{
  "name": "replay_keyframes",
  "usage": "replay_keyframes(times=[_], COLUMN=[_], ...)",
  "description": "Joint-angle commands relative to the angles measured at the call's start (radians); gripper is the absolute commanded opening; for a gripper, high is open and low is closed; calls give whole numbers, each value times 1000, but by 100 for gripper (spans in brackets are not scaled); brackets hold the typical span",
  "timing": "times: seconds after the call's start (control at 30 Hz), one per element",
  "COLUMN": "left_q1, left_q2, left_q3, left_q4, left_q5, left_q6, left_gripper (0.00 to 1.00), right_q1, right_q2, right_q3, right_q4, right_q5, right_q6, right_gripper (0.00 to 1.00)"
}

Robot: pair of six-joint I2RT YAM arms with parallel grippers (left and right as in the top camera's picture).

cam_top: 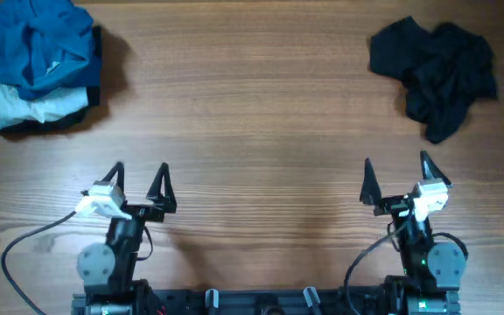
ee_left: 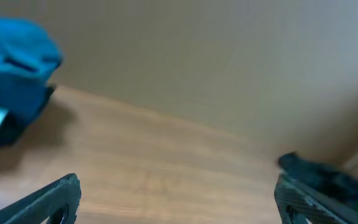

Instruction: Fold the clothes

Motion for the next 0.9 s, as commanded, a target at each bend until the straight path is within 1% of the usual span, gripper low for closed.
replay_keyframes(times=[0.0, 0.1, 0.17, 0.3, 0.33, 0.37, 0.4, 0.43, 0.5, 0.53, 0.63, 0.67, 0.7, 0.77, 0.8, 0.83, 0.87], left_q1=[-5, -5, -5, -5, -5, -5, -5, -5, -5, -6, -29, -46, -68, -113, -134, -175, -201], left_q2=[-3, 24, 84, 302, 383, 489, 547, 636, 808, 915, 1096, 1156, 1213, 1307, 1344, 1404, 1438], left_q3=[-3, 35, 101, 280, 346, 436, 488, 569, 729, 831, 1016, 1081, 1143, 1254, 1299, 1379, 1423], left_q4=[120, 140, 130, 123, 107, 73, 49, 8, -85, -154, -298, -354, -406, -509, -557, -649, -702], left_q5=[193, 222, 232, 267, 283, 307, 326, 356, 411, 437, 463, 462, 461, 425, 391, 316, 270], left_q6=[-18, -25, -24, -24, -24, -23, -17, -17, -16, -15, 59, 93, 128, 179, 197, 224, 225], left_gripper=[100, 100, 100, 100, 100, 100, 100, 100, 100, 100, 100, 100, 100, 100, 100, 100, 100], right_q1=[3, 3, 3, 3, 3, 3, 3, 3, 3, 3, 3, 3, 3, 3, 3, 3, 3], right_q2=[-3, 12, 62, 291, 352, 450, 514, 581, 754, 861, 1045, 1102, 1166, 1268, 1300, 1346, 1363], right_q3=[3, 60, 129, 343, 396, 486, 547, 613, 792, 909, 1125, 1193, 1270, 1384, 1415, 1447, 1448], right_q4=[85, 84, 78, 53, 39, 6, -25, -61, -185, -282, -477, -544, -621, -724, -747, -755, -752], right_q5=[-113, -119, -119, -165, -183, -208, -224, -240, -277, -284, -295, -302, -327, -372, -387, -408, -428], right_q6=[18, 31, 30, 24, 24, 24, 25, 24, 24, 24, 22, 5, -42, -107, -106, -101, -83], right_gripper=[100, 100, 100, 100, 100, 100, 100, 100, 100, 100, 100, 100, 100, 100, 100, 100, 100])
